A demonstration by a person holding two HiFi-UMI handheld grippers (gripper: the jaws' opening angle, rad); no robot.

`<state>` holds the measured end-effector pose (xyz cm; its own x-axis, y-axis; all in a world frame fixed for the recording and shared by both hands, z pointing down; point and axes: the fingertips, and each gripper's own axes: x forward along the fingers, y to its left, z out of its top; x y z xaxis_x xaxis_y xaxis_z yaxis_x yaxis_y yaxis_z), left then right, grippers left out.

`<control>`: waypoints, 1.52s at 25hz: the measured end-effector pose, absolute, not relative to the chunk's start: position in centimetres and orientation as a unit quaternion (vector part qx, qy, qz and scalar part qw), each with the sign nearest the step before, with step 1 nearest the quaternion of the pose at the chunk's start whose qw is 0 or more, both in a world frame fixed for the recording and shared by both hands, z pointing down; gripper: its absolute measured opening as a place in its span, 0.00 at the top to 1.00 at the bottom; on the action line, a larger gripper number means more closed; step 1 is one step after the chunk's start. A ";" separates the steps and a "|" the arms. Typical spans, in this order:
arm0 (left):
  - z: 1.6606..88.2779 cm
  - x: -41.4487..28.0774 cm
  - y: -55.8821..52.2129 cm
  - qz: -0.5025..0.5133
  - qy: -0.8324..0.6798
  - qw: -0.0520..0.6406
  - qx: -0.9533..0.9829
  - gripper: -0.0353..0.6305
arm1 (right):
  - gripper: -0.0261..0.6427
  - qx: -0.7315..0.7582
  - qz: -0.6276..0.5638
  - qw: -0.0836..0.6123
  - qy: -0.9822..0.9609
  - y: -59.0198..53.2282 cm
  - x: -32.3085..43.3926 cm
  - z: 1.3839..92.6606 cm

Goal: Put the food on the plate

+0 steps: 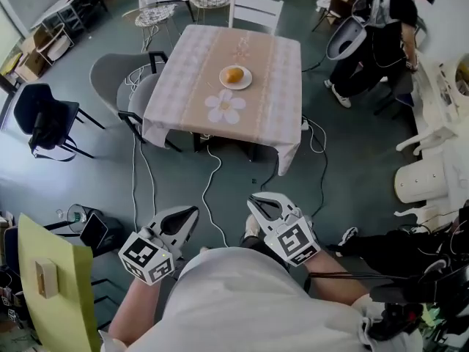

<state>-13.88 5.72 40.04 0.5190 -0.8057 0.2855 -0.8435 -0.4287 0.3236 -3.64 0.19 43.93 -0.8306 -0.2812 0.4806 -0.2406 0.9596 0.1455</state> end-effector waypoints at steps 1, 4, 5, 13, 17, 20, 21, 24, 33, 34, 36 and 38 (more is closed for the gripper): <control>39.8 -14.6 7.0 0.039 -0.488 0.218 0.844 0.93 | 0.92 0.137 -0.037 0.257 -0.956 1.4 -4.3 43.7; 39.3 -16.0 10.5 0.032 -0.480 0.220 0.849 0.93 | 0.92 0.135 -0.037 0.260 -0.955 4.9 -6.3 43.3; 39.3 -16.4 11.5 0.029 -0.476 0.220 0.851 0.93 | 0.92 0.135 -0.040 0.262 -0.955 5.9 -6.8 43.3; 39.2 -17.8 17.3 0.036 -0.457 0.198 0.866 0.93 | 0.93 0.129 -0.038 0.258 -0.957 13.1 -10.1 43.5; 38.8 -17.3 18.5 0.041 -0.448 0.187 0.873 0.93 | 0.93 0.132 -0.048 0.262 -0.955 14.5 -10.5 43.3; 38.8 -17.0 18.7 0.042 -0.440 0.186 0.878 0.93 | 0.94 0.136 -0.053 0.258 -0.955 14.9 -10.7 42.7; 38.8 -16.9 18.6 0.042 -0.436 0.186 0.880 0.93 | 0.94 0.138 -0.053 0.258 -0.955 15.0 -10.7 42.6; 38.9 -16.9 18.6 0.039 -0.436 0.191 0.879 0.93 | 0.94 0.139 -0.053 0.261 -0.954 15.4 -10.8 42.8; 38.9 -16.0 18.6 0.048 -0.428 0.185 0.883 0.93 | 0.94 0.141 -0.061 0.260 -0.953 15.6 -10.4 42.6; 39.0 -16.1 18.6 0.048 -0.428 0.184 0.884 0.93 | 0.94 0.141 -0.061 0.260 -0.953 15.6 -10.5 42.6; 39.2 -16.2 18.6 0.050 -0.428 0.188 0.883 0.93 | 0.94 0.141 -0.061 0.260 -0.953 15.5 -10.5 42.6; 39.4 -16.2 18.6 0.051 -0.430 0.193 0.880 0.93 | 0.94 0.141 -0.059 0.261 -0.953 15.4 -10.5 42.6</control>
